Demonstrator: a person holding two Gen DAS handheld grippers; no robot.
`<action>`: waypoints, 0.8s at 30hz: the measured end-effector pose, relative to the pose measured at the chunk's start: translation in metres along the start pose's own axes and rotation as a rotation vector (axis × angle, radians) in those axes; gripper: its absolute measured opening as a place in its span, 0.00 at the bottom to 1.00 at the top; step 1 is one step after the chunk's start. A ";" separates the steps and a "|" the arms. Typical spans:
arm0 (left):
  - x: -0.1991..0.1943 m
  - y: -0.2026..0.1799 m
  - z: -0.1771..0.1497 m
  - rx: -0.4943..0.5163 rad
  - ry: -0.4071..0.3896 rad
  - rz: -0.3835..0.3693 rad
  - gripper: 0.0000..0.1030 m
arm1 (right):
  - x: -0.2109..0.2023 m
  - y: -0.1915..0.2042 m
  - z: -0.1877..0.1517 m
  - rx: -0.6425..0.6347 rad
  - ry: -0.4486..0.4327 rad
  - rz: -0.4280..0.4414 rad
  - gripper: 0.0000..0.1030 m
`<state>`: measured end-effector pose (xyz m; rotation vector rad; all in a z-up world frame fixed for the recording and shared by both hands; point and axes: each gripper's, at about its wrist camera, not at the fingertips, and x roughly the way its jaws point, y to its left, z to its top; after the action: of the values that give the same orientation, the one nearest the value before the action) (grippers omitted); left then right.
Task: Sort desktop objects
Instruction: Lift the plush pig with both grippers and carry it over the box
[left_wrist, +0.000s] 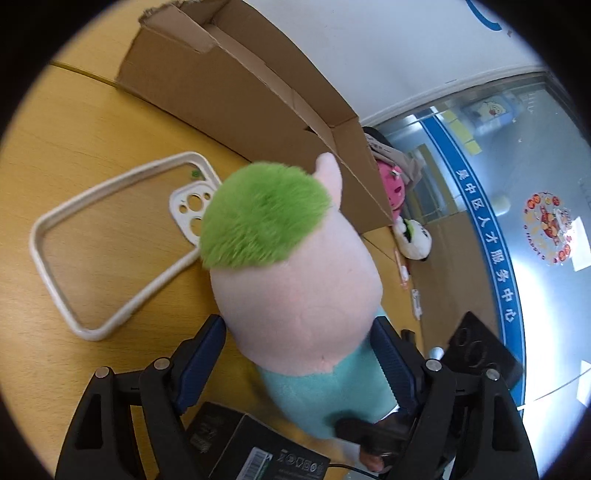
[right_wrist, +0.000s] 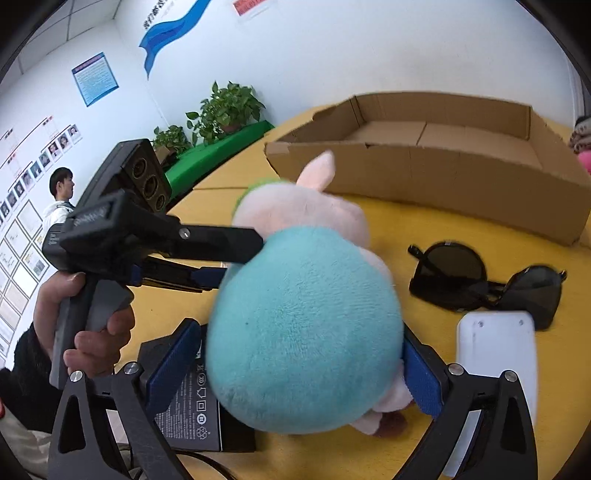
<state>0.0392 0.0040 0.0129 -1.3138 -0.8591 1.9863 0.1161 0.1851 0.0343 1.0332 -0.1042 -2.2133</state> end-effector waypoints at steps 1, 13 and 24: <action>0.004 -0.001 -0.001 0.006 0.008 -0.015 0.77 | 0.005 0.000 -0.002 0.005 0.019 -0.008 0.92; -0.010 -0.053 0.009 0.178 -0.060 -0.039 0.63 | -0.004 0.012 0.010 0.020 -0.057 -0.024 0.85; -0.039 -0.116 0.061 0.318 -0.115 -0.026 0.62 | -0.028 0.023 0.080 -0.002 -0.141 -0.053 0.85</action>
<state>0.0097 0.0329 0.1432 -1.0107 -0.5768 2.0911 0.0854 0.1682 0.1151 0.8877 -0.1379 -2.3326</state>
